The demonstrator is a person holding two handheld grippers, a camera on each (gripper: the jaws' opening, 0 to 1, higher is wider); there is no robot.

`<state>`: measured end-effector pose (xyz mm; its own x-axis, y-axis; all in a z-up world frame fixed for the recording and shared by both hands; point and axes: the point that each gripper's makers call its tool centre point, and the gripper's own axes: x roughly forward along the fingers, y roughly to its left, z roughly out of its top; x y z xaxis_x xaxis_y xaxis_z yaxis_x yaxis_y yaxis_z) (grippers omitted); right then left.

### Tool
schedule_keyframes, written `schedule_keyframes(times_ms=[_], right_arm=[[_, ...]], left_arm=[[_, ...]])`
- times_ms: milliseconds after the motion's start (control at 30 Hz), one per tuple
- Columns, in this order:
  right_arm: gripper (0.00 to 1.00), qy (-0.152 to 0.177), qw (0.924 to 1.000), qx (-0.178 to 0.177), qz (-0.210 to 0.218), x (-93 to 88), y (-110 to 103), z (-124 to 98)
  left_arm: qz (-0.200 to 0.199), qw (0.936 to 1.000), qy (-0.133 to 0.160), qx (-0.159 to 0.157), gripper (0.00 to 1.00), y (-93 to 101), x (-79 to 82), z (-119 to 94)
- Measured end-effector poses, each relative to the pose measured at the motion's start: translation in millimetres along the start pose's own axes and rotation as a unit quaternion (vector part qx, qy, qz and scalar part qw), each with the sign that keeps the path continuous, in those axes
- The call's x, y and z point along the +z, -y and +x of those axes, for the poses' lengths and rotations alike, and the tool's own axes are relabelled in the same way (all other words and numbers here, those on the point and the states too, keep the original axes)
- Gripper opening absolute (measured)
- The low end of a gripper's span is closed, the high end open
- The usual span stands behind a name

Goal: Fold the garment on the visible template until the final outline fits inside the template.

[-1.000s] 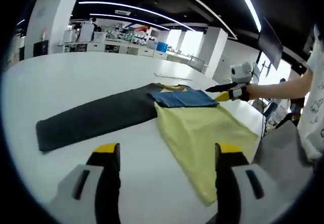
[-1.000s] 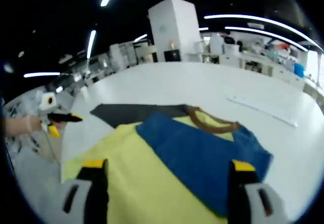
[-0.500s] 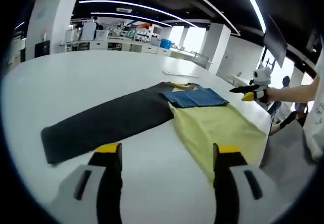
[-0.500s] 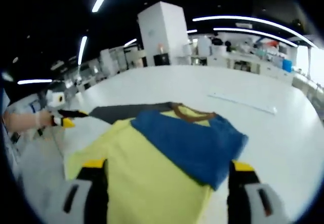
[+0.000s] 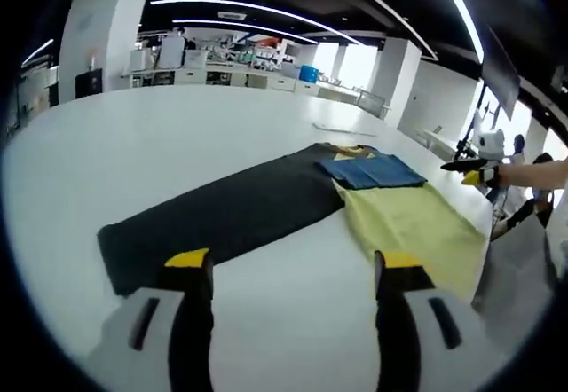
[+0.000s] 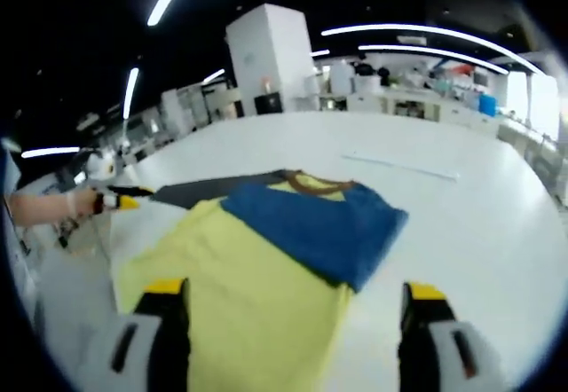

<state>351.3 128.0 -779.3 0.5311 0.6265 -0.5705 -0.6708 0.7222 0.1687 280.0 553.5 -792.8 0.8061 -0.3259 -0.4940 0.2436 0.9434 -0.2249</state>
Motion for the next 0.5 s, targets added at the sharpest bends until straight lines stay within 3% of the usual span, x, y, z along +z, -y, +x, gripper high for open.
schedule_keyframes(times_ms=[100, 167, 300, 500], right_arm=[[0.99, -0.007, 0.9999, -0.010, 0.006, -11.2, 6, -4], [0.99, -0.009, 0.9998, -0.011, 0.014, -16.6, 6, -7], [0.99, -0.006, 0.9996, -0.017, 0.023, -19.9, 4, -16], [0.99, -0.012, 0.9989, -0.023, 0.038, -34.6, 4, -23]], left_arm=[[-0.034, 0.9982, 0.020, 0.046, 0.68, -27.4, 3.4, -6], [-0.035, 0.9969, 0.011, 0.070, 0.68, -43.0, -1.7, -11], [-0.055, 0.9912, 0.024, 0.118, 0.71, -68.2, -2.1, -20], [-0.084, 0.9844, -0.008, 0.155, 0.68, -87.2, -24.7, -23]])
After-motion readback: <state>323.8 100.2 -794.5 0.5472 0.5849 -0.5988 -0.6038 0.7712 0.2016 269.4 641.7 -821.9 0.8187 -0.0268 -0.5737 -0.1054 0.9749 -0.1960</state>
